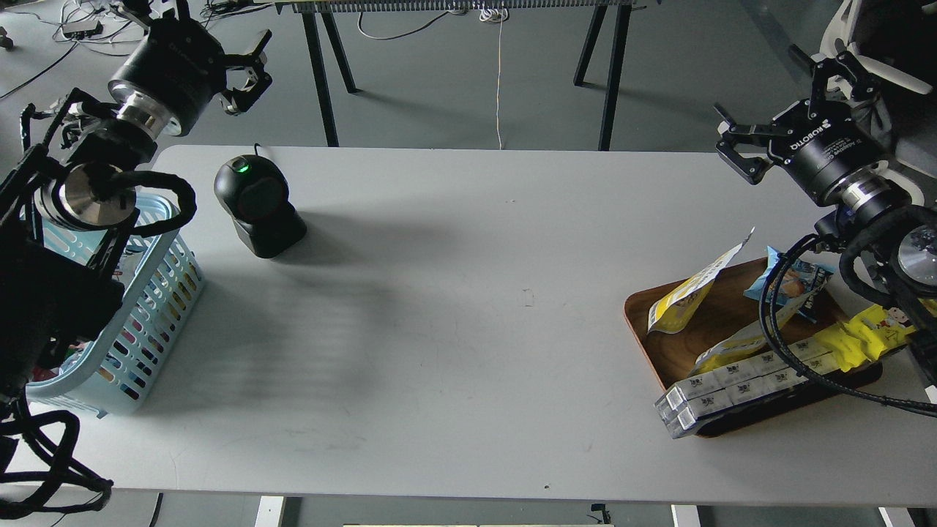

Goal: Scan snack and place in basket
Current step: 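Move the right gripper over the wooden tray of snacks, then lower the right gripper and grasp the yellow snack packet on the tray, then lift the packet and carry it toward the scanner, setting it down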

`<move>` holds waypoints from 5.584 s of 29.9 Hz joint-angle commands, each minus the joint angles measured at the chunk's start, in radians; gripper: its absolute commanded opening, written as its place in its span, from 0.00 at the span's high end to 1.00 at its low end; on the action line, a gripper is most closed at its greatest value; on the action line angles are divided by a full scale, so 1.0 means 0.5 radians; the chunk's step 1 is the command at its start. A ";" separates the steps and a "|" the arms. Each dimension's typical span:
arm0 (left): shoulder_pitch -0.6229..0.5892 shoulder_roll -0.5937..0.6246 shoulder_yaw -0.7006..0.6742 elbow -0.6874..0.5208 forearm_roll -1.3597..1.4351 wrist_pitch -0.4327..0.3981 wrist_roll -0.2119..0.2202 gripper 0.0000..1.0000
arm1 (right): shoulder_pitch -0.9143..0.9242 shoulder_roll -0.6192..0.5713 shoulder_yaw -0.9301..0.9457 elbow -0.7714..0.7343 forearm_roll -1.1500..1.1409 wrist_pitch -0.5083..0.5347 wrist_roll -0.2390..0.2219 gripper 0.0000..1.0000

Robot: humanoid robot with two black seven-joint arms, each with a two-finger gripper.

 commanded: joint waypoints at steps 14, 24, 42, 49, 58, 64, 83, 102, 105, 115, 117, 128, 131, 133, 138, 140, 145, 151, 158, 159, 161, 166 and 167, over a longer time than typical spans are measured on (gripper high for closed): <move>-0.003 -0.002 -0.023 0.076 -0.009 0.021 0.027 0.00 | 0.010 0.053 -0.021 -0.016 -0.016 -0.042 -0.003 0.01; -0.009 0.019 -0.002 0.095 0.006 0.021 0.015 0.00 | 0.087 -0.091 -0.181 0.003 -0.160 -0.067 -0.006 0.01; 0.000 0.151 -0.027 0.095 0.009 -0.050 -0.003 0.00 | 1.366 -0.668 -1.619 0.481 -0.160 -0.315 -0.190 0.01; 0.012 0.166 -0.020 0.095 0.009 -0.053 -0.055 0.00 | 1.958 -0.855 -2.196 0.984 -0.160 -0.450 -0.267 0.01; 0.012 0.191 -0.026 0.095 0.009 -0.050 -0.055 0.00 | 2.575 -0.923 -3.000 1.343 -0.148 -0.690 -0.650 0.02; 0.015 0.194 -0.020 0.095 0.009 -0.050 -0.055 0.00 | 2.762 -0.674 -3.399 1.386 -0.004 -0.892 -0.687 0.02; 0.037 0.197 -0.023 0.095 0.009 -0.050 -0.055 0.00 | 2.833 -0.475 -3.583 1.334 -0.038 -0.834 -0.736 0.02; 0.040 0.197 -0.027 0.095 0.009 -0.050 -0.074 0.00 | 2.557 -0.392 -3.645 1.117 -0.117 -0.816 -0.724 0.04; 0.040 0.197 -0.027 0.098 0.009 -0.046 -0.074 0.00 | 2.514 -0.349 -3.642 1.083 -0.117 -0.819 -0.721 0.06; 0.040 0.200 -0.027 0.098 0.009 -0.046 -0.074 0.00 | 2.446 -0.324 -3.596 1.061 -0.117 -0.837 -0.715 0.23; 0.040 0.209 -0.023 0.098 0.009 -0.043 -0.074 0.00 | 2.431 -0.321 -3.593 1.061 -0.114 -0.868 -0.718 0.26; 0.040 0.231 -0.023 0.101 0.009 -0.043 -0.074 0.00 | 2.428 -0.321 -3.593 1.073 -0.173 -0.871 -0.715 1.00; 0.040 0.234 -0.023 0.101 0.009 -0.040 -0.074 0.00 | 2.428 -0.321 -3.590 1.073 -0.173 -0.871 -0.715 1.00; 0.040 0.234 -0.023 0.104 0.009 -0.040 -0.074 0.00 | 2.431 -0.321 -3.590 1.067 -0.173 -0.868 -0.715 1.00; 0.040 0.231 -0.023 0.110 0.009 -0.040 -0.077 0.00 | 2.431 -0.321 -3.568 1.070 -0.176 -0.865 -0.715 1.00; 0.040 0.231 -0.023 0.110 0.009 -0.040 -0.077 0.00 | 2.428 -0.324 -3.535 1.076 -0.176 -0.865 -0.715 1.00; 0.040 0.237 -0.023 0.110 0.009 -0.043 -0.077 0.00 | 2.456 -0.388 -3.421 1.129 -0.170 -0.874 -0.715 1.00; 0.040 0.261 -0.023 0.110 0.009 -0.046 -0.077 0.00 | 2.633 -0.456 -3.298 1.135 -0.148 -0.880 -0.721 1.00; 0.037 0.264 -0.027 0.107 0.009 -0.043 -0.074 0.00 | 2.689 -0.374 -2.986 1.117 -0.133 -1.033 -0.690 1.00; 0.037 0.267 -0.027 0.107 0.009 -0.040 -0.074 0.00 | 2.689 -0.340 -2.958 1.110 -0.124 -1.046 -0.675 1.00; 0.037 0.264 -0.027 0.107 0.009 -0.040 -0.074 0.00 | 2.683 -0.245 -2.924 1.080 -0.069 -1.073 -0.647 1.00; 0.037 0.267 -0.023 0.104 0.009 -0.037 -0.074 0.00 | 2.661 0.074 -2.902 0.930 -0.041 -1.165 -0.635 1.00; 0.037 0.267 -0.026 0.104 0.009 -0.037 -0.074 0.00 | 2.643 0.120 -2.890 0.899 -0.038 -1.168 -0.635 1.00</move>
